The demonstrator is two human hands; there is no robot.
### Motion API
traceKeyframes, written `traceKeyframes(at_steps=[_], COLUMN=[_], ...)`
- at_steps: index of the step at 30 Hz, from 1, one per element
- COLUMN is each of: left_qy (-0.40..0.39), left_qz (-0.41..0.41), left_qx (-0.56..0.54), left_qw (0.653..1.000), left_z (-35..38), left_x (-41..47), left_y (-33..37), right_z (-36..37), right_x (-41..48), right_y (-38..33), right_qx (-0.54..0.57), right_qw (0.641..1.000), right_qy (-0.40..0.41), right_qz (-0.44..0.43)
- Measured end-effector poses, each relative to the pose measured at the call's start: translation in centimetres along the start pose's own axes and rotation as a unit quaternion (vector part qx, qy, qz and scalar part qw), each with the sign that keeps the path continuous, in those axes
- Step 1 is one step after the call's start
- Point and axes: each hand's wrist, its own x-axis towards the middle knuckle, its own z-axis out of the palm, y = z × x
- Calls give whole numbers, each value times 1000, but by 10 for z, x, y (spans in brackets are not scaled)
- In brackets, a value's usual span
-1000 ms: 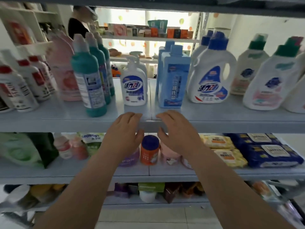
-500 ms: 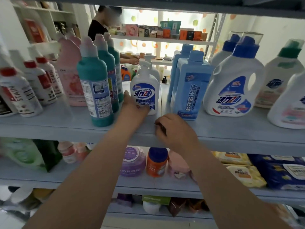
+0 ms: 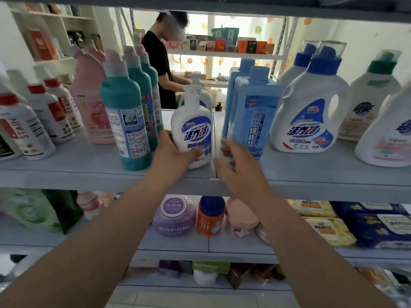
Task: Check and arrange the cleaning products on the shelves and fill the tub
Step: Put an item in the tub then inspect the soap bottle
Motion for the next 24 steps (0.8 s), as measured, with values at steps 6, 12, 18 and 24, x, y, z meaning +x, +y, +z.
traceKeyframes(at_steps=[6,12,18,24], left_qy=[-53,-47,-235,-262], left_qz=[-14,-88,-289,-225], left_qx=[-108,-274,-454,-398], left_qw=[993,957,809,850], left_z=[-23,-14,-20,-26], left_x=[-96,-150,-172,-191], left_y=[1,-14,-23,-30], right_z=[-1,23,44,47], right_x=[-48,-94,-120,-135], right_y=[-28,-39,-39,-34], right_qx=[307,537,593,507], right_qw=[947,829,776,841], right_qy=[-72,-60,-76,2], right_qz=[56,142,202,187])
